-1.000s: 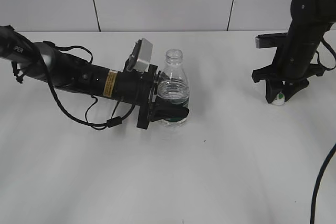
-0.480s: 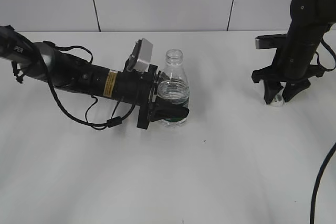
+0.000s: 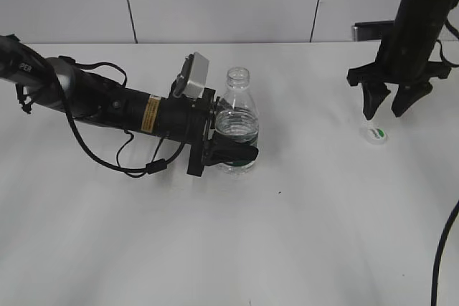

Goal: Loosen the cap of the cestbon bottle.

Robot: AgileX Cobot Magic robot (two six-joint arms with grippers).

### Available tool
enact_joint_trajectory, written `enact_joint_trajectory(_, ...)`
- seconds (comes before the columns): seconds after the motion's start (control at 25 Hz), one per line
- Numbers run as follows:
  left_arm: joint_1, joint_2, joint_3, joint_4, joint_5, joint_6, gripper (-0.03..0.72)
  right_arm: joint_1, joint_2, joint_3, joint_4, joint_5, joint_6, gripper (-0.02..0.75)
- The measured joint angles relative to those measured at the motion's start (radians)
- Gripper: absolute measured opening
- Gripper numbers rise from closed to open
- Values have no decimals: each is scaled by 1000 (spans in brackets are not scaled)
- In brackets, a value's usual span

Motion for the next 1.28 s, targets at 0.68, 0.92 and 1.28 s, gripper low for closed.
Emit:
enact_joint_trajectory(0.68,-2,0,1,-236,144,4,401,0,-8,-175,8,82,-15,420)
enact_joint_trajectory(0.92,-2,6,2,-213,176,-36,499,0,-8,-175,9,82,-15,420)
enact_joint_trajectory(1.28,1,12,3,-202,164,-55,585,0,-8,-175,9,83,-17,420)
